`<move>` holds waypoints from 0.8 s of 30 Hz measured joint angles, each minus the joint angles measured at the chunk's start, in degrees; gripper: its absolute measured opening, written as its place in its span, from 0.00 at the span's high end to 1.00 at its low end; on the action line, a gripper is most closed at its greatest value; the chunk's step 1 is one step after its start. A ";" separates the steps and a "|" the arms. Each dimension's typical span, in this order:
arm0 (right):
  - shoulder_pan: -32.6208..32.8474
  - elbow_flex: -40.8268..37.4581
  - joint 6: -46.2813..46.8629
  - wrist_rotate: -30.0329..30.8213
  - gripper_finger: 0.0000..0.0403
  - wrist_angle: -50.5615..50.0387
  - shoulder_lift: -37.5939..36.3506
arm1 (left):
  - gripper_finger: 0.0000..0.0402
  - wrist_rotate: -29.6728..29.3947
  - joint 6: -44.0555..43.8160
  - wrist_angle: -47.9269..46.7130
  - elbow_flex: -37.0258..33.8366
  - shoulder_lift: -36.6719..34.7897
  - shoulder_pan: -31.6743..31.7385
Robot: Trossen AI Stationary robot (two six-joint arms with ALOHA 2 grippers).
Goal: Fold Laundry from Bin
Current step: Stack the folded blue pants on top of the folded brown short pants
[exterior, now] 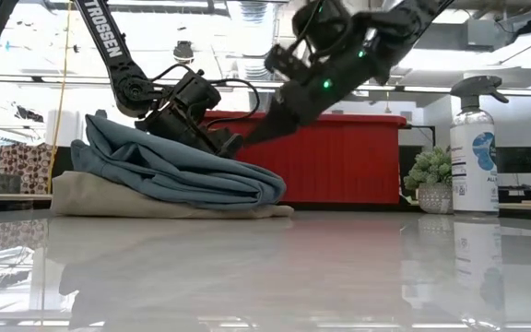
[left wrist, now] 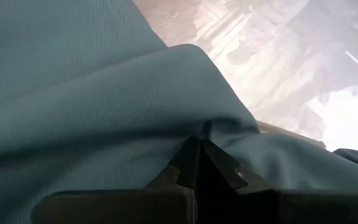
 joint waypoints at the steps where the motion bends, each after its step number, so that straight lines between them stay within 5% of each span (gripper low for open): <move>1: -0.37 0.00 -0.02 -1.00 0.50 -0.23 0.57 | 1.00 -0.01 -0.09 0.03 0.00 0.00 0.01; 10: -1.40 0.33 -0.16 -3.28 0.55 1.94 5.76 | 1.00 -0.37 -0.22 0.32 0.00 0.00 -0.06; 18: -1.23 3.41 0.00 -2.89 0.94 1.25 6.72 | 1.00 -1.44 -0.26 0.59 0.00 0.00 -0.12; 24: 0.39 4.77 0.17 -3.59 0.95 -0.57 6.72 | 1.00 -1.73 -0.27 0.69 0.00 0.00 -0.12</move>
